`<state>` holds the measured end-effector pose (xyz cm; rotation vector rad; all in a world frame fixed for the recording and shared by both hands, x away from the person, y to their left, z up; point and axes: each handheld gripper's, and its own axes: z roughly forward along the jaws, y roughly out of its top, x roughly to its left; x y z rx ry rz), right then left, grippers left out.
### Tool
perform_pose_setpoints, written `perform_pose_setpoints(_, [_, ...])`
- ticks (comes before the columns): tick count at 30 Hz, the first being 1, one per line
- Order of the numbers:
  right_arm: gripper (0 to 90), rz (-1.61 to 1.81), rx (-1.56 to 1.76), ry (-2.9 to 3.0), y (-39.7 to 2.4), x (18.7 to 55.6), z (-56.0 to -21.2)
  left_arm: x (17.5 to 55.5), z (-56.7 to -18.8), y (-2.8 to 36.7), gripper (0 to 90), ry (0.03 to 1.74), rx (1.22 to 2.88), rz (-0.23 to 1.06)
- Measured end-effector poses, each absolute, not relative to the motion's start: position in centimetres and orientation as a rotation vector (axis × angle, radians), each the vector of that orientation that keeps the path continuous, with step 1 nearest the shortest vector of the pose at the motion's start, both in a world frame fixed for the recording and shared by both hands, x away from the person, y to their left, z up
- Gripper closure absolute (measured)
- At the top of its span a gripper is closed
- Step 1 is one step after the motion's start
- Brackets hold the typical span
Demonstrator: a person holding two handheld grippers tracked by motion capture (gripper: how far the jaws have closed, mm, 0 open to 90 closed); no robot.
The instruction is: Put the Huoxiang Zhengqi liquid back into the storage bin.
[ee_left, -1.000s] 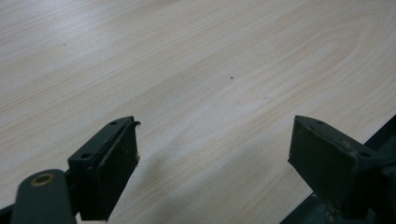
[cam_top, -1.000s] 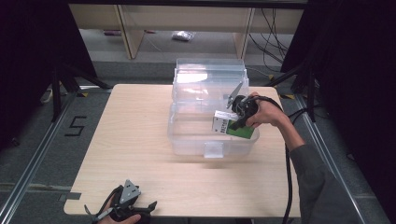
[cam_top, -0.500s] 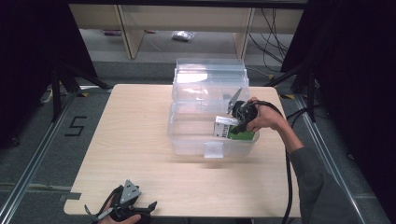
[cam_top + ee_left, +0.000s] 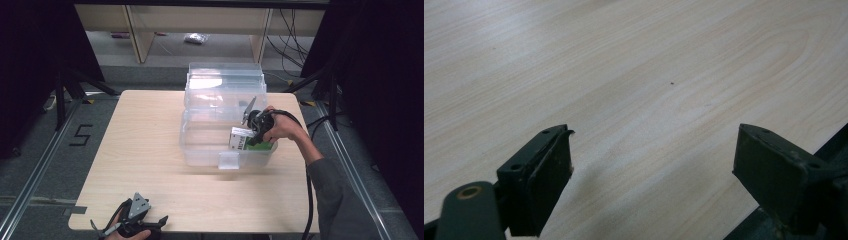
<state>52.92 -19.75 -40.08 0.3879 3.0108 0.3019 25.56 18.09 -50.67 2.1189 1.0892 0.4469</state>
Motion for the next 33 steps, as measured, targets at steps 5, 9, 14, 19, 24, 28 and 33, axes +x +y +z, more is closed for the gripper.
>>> perform_pose_setpoints(5, [63.2, 0.280, 0.402, 3.006, -19.9, 52.9, -40.4, 25.5, -50.6, 18.2, 15.0, 1.070, 2.129, 0.442])
perform_pose_setpoints(9, [61.1, 0.276, 0.404, 3.029, -19.9, 52.9, -41.0, 25.5, -50.5, 18.2, 15.0, 1.071, 2.140, 0.443])
perform_pose_setpoints(14, [56.7, 0.433, 0.424, 3.019, -19.9, 52.5, -39.6, 25.6, -50.6, 18.2, 15.0, 1.072, 2.135, 0.445])
perform_pose_setpoints(19, [53.3, 0.477, 0.447, 2.983, -20.2, 51.9, -37.9, 25.5, -50.6, 18.2, 15.0, 1.071, 2.146, 0.436])
perform_pose_setpoints(24, [51.9, 0.490, 0.471, 2.970, -20.7, 51.5, -37.3, 25.6, -50.6, 18.2, 15.0, 1.072, 2.146, 0.438])
perform_pose_setpoints(28, [49.6, 0.525, 0.487, 2.945, -20.9, 51.2, -36.9, 25.6, -50.7, 18.0, 15.0, 1.089, 2.125, 0.462])
perform_pose_setpoints(33, [41.7, 0.520, 0.565, 2.908, -21.0, 50.7, -36.3, 25.6, -50.6, 18.2, 15.0, 1.074, 2.144, 0.442])
